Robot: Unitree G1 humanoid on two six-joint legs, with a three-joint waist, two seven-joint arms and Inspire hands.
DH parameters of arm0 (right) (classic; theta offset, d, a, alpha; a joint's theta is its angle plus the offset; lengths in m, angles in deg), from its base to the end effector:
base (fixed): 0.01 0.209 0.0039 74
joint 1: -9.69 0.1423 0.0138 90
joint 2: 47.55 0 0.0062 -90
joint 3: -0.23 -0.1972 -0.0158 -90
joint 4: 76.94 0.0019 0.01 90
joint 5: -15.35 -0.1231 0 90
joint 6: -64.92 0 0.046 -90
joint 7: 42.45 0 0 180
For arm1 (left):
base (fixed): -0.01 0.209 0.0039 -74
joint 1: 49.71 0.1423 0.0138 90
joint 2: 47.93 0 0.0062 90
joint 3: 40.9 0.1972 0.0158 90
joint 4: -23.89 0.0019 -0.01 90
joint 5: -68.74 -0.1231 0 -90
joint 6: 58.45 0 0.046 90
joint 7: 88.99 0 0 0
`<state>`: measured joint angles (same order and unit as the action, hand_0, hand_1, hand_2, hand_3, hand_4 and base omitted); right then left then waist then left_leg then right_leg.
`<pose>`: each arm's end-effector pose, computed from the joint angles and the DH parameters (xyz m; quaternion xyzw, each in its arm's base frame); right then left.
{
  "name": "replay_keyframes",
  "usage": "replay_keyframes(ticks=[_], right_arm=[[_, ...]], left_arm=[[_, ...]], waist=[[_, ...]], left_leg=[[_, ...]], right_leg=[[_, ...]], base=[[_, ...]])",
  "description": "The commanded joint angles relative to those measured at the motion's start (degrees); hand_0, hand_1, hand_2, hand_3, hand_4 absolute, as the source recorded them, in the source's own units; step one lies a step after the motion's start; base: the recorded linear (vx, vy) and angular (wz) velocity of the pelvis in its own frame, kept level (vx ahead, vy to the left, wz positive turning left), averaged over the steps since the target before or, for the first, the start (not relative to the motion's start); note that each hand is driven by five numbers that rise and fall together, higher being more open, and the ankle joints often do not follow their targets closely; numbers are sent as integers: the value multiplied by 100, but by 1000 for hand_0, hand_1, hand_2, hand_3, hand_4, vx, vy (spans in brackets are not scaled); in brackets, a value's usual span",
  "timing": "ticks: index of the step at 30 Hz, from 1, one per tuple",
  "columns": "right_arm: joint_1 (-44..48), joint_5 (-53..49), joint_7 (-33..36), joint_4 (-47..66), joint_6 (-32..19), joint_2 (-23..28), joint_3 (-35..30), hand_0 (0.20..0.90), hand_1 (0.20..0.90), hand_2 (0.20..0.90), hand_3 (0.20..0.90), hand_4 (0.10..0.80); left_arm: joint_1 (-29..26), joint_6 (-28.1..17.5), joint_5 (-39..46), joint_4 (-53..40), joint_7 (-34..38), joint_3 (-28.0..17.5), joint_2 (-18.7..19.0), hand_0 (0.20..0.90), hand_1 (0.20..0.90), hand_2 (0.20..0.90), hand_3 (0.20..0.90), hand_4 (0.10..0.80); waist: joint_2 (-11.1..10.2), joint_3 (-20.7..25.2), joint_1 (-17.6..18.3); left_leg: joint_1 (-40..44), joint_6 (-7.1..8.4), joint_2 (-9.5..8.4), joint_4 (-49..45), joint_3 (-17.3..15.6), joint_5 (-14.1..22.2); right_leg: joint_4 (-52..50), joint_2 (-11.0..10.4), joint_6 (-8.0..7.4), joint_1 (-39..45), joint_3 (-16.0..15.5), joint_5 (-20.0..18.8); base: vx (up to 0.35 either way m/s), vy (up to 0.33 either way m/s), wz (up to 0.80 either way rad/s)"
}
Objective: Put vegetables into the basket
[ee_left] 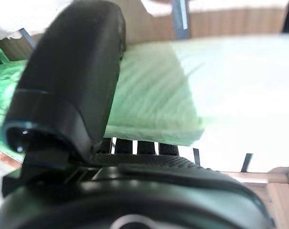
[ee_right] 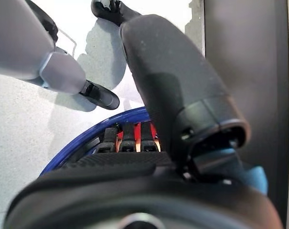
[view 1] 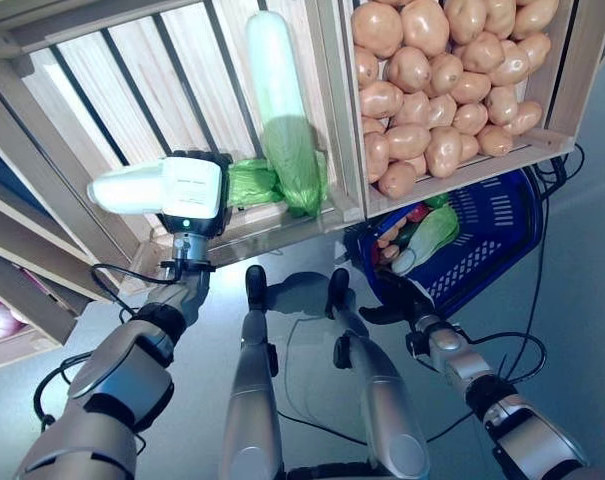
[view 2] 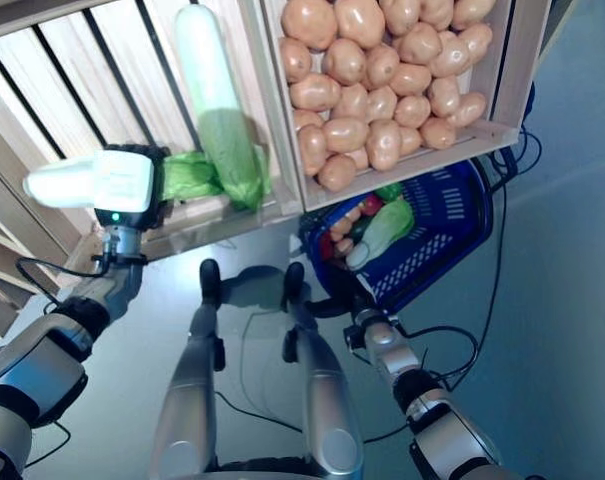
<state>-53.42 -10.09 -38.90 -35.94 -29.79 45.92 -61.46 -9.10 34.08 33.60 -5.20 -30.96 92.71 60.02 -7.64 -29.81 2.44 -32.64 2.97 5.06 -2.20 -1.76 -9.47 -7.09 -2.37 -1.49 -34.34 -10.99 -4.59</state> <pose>0.2571 -0.1807 -0.0082 -0.0970 0.1998 0.0689 0.9726 0.3226 0.2444 0.0849 0.7183 -0.2305 0.2290 0.6152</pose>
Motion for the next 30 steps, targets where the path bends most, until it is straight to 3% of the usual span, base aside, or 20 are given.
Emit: replay_keyframes(ticks=[1,7,9,11,12,13,17,21,25,30], right_arm=[[-179,-223,223,379,-110,138,151,900,900,900,900,800],[-491,-241,288,431,-256,155,13,900,900,900,900,800],[-808,-248,383,498,-410,173,-208,900,900,900,900,800],[-887,-272,397,530,-427,188,-252,900,900,900,900,800],[-1349,-286,398,768,-580,261,-520,900,900,900,900,800],[-1474,-276,381,873,-642,278,-592,900,900,900,900,800],[-2299,-510,202,1967,-742,192,-1156,900,900,900,900,800],[-3116,-781,-351,3034,-1091,126,-1674,900,900,900,900,800],[-3493,-742,-891,3833,-1357,227,-1823,900,900,900,900,800],[-3563,-966,-1330,4652,-1299,333,-1740,900,900,900,900,800]], left_arm=[[-229,-166,223,121,255,-415,-202,300,300,300,300,400],[212,-727,409,-220,774,-975,-147,300,300,300,300,400],[858,-1055,670,-731,1017,-1541,-242,300,300,300,300,400],[1041,-1125,639,-863,1058,-1665,-278,300,300,300,300,400],[1927,-1339,516,-1750,1075,-2071,-422,300,300,300,300,400],[2127,-1475,580,-1977,1048,-2134,-446,300,300,300,300,400],[3585,-2444,1922,-3428,-167,-2886,-650,300,300,300,300,400],[4578,-2838,2879,-4699,-1298,-3321,-776,300,300,300,300,400],[4988,-3104,4136,-5595,-2649,-3352,-892,300,300,300,300,400],[5037,-2879,5776,-6080,-4285,-3069,-1064,300,300,300,300,400]], waist=[[-204,2,58],[-91,2,-79],[13,79,-196],[39,120,-216],[162,312,-343],[197,366,-365],[345,688,-468],[408,1028,-505],[520,1356,-531],[544,1710,-491]], left_leg=[[-136,303,69,-256,196,181],[434,315,56,-66,203,220],[765,308,25,12,244,259],[835,303,16,35,250,270],[1122,280,-24,110,279,351],[1191,268,-41,134,294,370],[1709,247,-72,356,306,417],[2148,228,-106,647,257,403],[2416,174,-151,717,241,441],[2772,83,-216,720,202,562]], right_leg=[[-54,44,-291,297,89,50],[48,-3,-297,820,10,144],[115,-72,-313,1145,-44,186],[146,-91,-319,1218,-54,189],[232,-163,-336,1522,-101,237],[252,-180,-342,1591,-116,242],[465,-289,-366,2188,-258,273],[791,-330,-424,2714,-344,224],[916,-388,-452,3031,-445,198],[972,-457,-482,3318,-423,184]], base=[[0,0,0],[39,-21,0],[107,-11,4],[128,-8,4],[172,-4,7],[242,-6,5],[207,6,9],[187,17,17],[152,60,21],[130,30,10]])
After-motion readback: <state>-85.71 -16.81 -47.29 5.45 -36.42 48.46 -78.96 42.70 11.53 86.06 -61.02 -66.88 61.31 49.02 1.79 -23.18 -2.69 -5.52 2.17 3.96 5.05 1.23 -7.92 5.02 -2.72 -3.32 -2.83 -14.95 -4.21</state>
